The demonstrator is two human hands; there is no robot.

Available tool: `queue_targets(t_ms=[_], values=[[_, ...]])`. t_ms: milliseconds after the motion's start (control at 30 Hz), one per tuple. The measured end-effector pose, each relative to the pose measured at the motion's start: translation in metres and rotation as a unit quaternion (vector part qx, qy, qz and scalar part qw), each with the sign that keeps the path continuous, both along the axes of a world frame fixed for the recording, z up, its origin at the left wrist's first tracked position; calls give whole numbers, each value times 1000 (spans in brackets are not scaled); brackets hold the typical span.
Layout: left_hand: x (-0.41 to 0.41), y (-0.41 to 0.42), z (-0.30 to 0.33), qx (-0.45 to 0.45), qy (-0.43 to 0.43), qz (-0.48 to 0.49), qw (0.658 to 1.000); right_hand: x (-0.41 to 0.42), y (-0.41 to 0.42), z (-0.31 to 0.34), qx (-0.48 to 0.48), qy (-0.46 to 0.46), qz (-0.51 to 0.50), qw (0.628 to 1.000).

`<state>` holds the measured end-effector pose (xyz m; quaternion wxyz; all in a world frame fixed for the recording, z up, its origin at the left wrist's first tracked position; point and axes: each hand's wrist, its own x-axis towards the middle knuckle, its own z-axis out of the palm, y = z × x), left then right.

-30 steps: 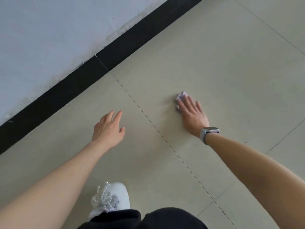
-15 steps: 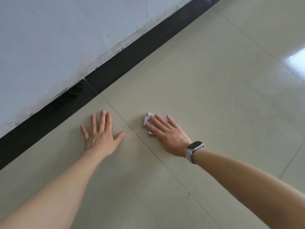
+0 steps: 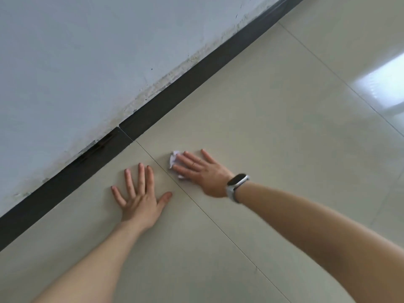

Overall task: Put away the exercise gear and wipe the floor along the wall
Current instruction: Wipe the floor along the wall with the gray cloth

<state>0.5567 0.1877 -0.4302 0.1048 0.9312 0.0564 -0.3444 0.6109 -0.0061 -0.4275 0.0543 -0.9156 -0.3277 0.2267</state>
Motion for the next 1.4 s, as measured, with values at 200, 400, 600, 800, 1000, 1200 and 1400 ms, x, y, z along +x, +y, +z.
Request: queue_targets(t_ms=[200,400,600,800,1000,1200,1400], values=[[1,3,0,-3,7,-12,1000,102,-32,4,-66,15,-326,943],[1,3,-4,-7,6,-14,1000,14,36,-7,85,-6,-126,988],[-1,4,-5,-12,-7,-14,1000,36,-15,-7,85,-14,-164,983],[-1,5,-2,-37,-9,-14,999,29,-20,6,78,-1,-469,880],[1,7,0,-53,-13,-1,999,-86,18,7,85,14,-64,994],[0,7,5,-46,-33,16,998,-43,-16,7,42,-32,55,997],[1,1,8,-13,-61,50,997,125,-75,7,-11,33,-391,920]])
